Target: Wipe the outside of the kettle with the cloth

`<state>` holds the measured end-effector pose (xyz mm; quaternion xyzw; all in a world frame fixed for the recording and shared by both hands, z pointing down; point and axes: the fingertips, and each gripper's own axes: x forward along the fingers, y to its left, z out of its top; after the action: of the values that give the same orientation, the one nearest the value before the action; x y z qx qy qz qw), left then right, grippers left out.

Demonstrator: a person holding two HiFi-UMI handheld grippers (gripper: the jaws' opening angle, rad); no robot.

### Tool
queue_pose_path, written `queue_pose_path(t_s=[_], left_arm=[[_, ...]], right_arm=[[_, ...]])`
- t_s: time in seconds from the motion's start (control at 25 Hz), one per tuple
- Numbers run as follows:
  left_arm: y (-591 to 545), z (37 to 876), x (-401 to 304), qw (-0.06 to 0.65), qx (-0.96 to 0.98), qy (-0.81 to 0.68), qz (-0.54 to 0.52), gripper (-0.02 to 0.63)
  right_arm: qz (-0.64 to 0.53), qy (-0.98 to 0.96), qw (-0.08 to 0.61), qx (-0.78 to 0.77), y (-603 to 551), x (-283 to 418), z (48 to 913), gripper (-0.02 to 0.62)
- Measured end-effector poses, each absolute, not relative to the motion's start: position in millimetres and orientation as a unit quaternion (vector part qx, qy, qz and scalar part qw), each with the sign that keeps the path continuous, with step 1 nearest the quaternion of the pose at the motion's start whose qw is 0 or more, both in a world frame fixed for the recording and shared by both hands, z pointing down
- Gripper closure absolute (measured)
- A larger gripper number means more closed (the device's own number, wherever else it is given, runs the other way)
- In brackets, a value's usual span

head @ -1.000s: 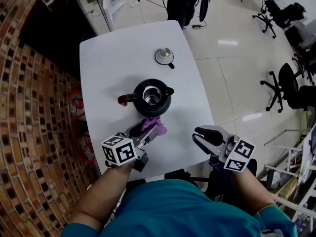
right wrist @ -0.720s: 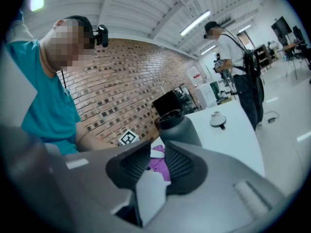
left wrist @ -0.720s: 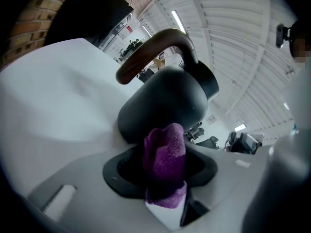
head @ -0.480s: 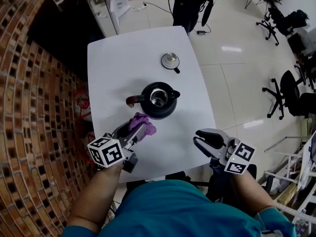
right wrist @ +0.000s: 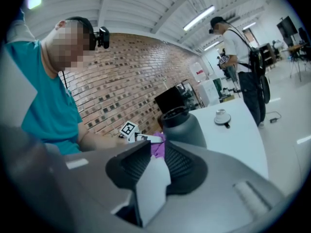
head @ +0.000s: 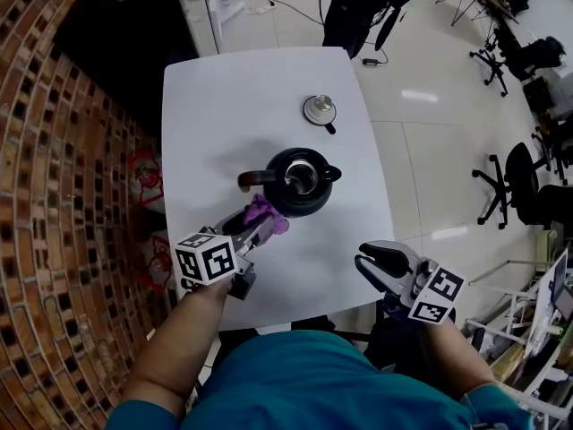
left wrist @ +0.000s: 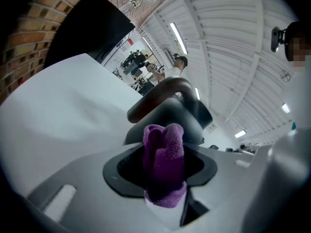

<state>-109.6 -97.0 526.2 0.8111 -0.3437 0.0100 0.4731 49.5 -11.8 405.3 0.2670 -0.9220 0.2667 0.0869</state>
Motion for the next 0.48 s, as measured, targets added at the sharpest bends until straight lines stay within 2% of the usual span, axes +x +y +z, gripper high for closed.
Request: queue_pose_path(t_s=[0.24,0.48], left_arm=[[-106.4,555.8,-126.5,0.472,0.804,-0.36,0.032,0.413],[-126.9,547.7,-182.8,0.462,0.811,-0.357,0.044,0.413]], right_arm=[[0.271,-0.919,0.101,0.268,-14.2,50.1,410.8,0.515],[0.271,-0.92,0.101,0.265,-27.4,45.3,406.4,0.515]])
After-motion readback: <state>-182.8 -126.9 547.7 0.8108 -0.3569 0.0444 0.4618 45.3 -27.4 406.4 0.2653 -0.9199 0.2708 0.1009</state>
